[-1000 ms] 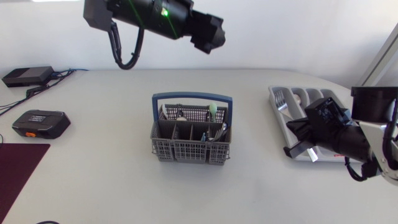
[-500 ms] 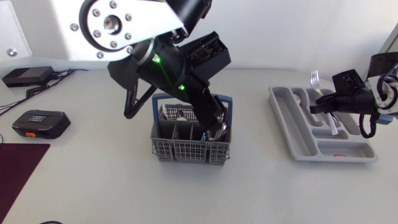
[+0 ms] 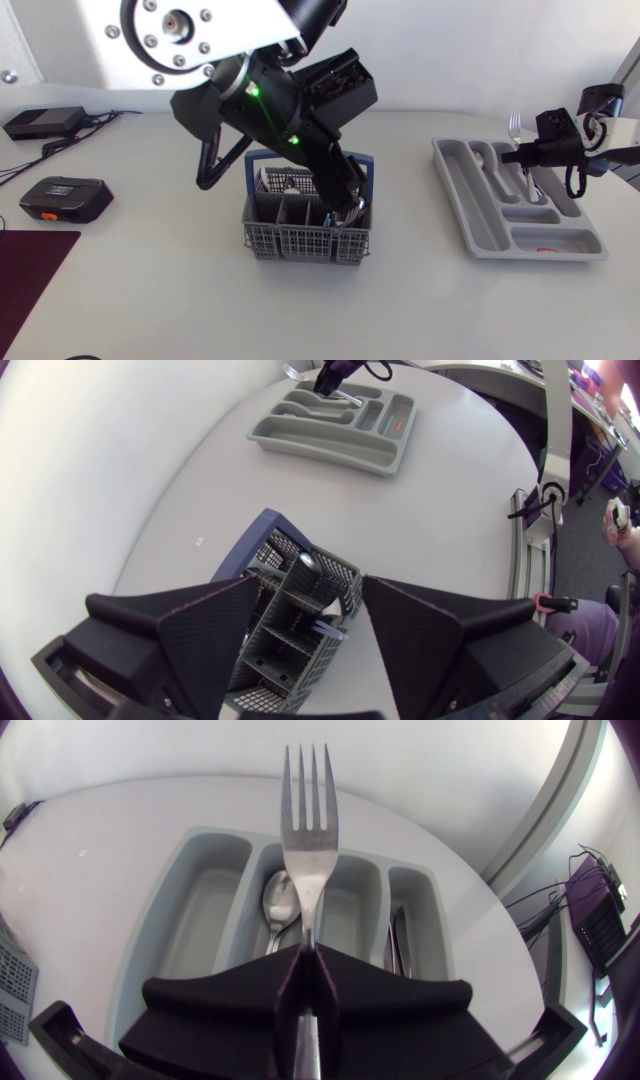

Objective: Unload the cutlery basket into the drawer organizer.

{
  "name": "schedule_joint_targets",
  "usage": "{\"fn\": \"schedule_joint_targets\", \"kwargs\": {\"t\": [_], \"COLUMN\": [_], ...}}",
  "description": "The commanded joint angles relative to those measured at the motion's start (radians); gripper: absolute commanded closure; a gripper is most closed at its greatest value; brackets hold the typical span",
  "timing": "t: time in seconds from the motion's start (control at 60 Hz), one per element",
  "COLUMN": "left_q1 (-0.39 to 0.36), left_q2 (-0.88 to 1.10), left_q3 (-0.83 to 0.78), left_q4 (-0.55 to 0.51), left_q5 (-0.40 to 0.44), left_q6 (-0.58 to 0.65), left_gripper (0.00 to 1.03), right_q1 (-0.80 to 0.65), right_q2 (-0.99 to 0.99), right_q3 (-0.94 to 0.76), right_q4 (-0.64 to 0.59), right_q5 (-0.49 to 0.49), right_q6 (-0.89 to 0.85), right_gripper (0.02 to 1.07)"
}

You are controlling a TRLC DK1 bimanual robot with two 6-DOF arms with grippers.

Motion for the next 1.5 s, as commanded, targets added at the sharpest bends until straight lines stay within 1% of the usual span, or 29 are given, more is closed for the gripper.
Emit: {"fn": "schedule_joint_targets", "kwargs": {"t": [0.0, 0.233, 0.683, 1.15, 1.3, 1.4, 1.45, 1.483], "left_q1": [-0.011, -0.014, -0.020, -0.023, -0.031, -0.041, -0.044, -0.048], "left_q2": [0.007, -0.003, -0.009, -0.037, -0.039, -0.039, -0.039, -0.039], "left_q3": [0.002, -0.015, -0.024, -0.068, -0.082, -0.093, -0.101, -0.104], "left_q4": [-0.013, -0.011, -0.018, -0.022, -0.022, -0.021, -0.021, -0.021], "left_q5": [-0.003, -0.003, -0.001, 0.002, 0.002, 0.004, 0.002, 0.002], "left_q6": [0.028, 0.044, 0.045, 0.038, 0.036, 0.036, 0.036, 0.036], "left_gripper": [0.31, 0.31, 0.31, 0.31, 0.31, 0.31, 0.31, 0.31], "right_q1": [-0.015, -0.030, -0.036, -0.036, -0.033, -0.033, -0.033, -0.033], "right_q2": [0.062, 0.131, 0.224, 0.309, 0.336, 0.336, 0.324, 0.313], "right_q3": [0.046, 0.108, 0.226, 0.250, 0.260, 0.255, 0.243, 0.235], "right_q4": [-0.009, -0.009, -0.038, -0.031, -0.031, -0.031, -0.032, -0.032], "right_q5": [0.005, 0.032, 0.042, 0.069, 0.098, 0.103, 0.103, 0.103], "right_q6": [0.041, 0.059, 0.079, 0.073, 0.072, 0.072, 0.073, 0.073], "right_gripper": [1.01, 1.01, 1.01, 1.01, 0.98, 0.82, 0.64, 0.58]}}
